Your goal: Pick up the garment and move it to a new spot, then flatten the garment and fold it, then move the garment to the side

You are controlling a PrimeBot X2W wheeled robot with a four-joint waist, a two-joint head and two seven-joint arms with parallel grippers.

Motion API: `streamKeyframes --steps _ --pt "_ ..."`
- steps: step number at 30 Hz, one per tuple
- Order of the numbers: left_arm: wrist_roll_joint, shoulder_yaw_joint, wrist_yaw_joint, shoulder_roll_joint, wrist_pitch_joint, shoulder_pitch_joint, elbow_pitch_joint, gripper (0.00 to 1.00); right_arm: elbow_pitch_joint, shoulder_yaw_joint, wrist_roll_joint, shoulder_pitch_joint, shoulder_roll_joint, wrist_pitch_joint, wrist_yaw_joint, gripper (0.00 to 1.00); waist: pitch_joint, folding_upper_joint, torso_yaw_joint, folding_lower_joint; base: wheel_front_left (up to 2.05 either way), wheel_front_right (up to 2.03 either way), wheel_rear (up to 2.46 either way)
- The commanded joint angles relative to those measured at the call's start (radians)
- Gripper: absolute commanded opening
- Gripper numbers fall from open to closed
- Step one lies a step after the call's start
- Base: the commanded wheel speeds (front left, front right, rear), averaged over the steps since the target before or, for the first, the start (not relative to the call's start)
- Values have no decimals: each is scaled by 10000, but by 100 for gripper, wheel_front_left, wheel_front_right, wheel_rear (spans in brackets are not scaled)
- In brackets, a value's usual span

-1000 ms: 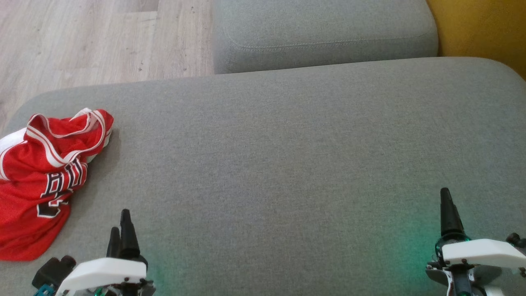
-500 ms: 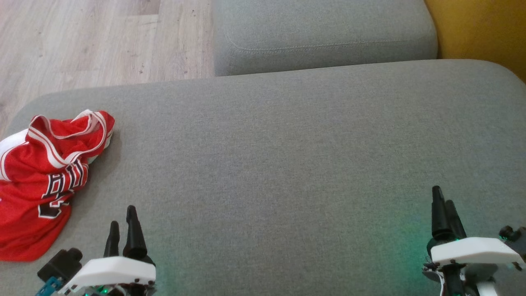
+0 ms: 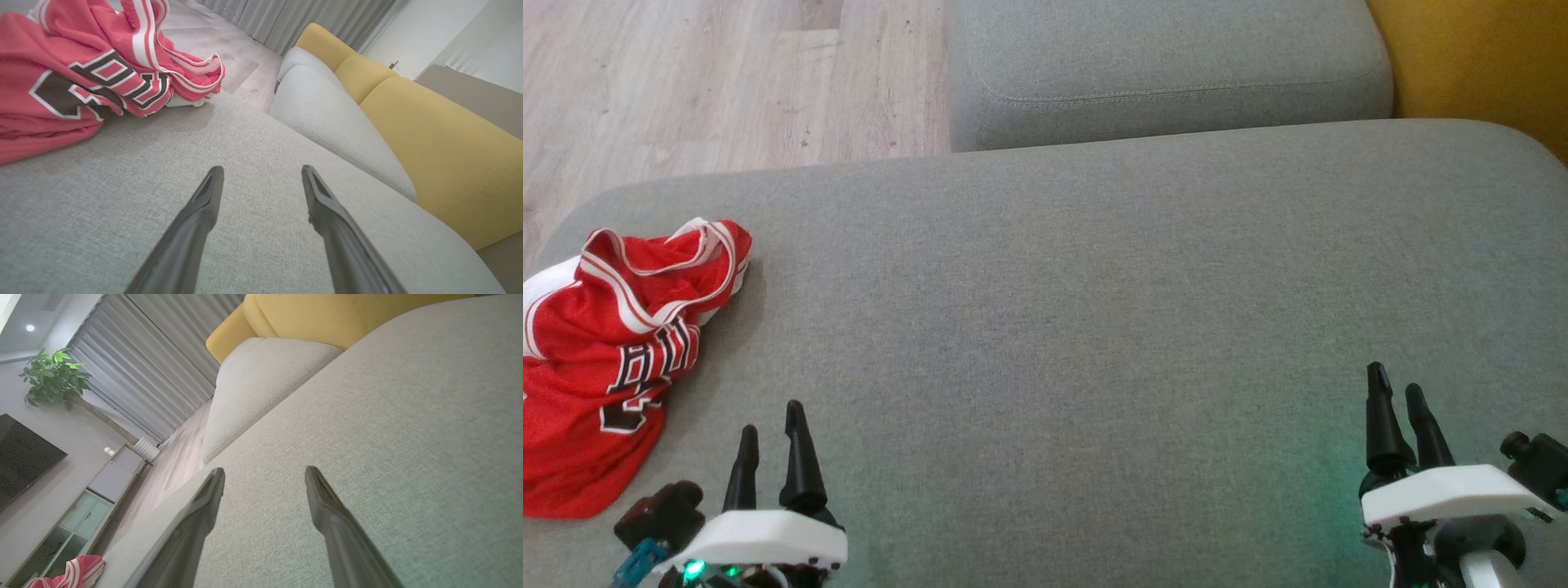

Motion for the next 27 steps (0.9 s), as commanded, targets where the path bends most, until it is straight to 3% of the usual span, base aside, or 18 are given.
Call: streamKeyframes --steps 1,27 --pt "440 95 126 198 -172 -182 -325 100 -429 175 -429 -498 -63 -152 49 100 -9 0 3 0 0 0 0" --pt "3260 -420 527 422 -915 -160 -291 100 -582 581 -3412 -492 -75 -245 65 100 -132 0 16 -1 0 0 0"
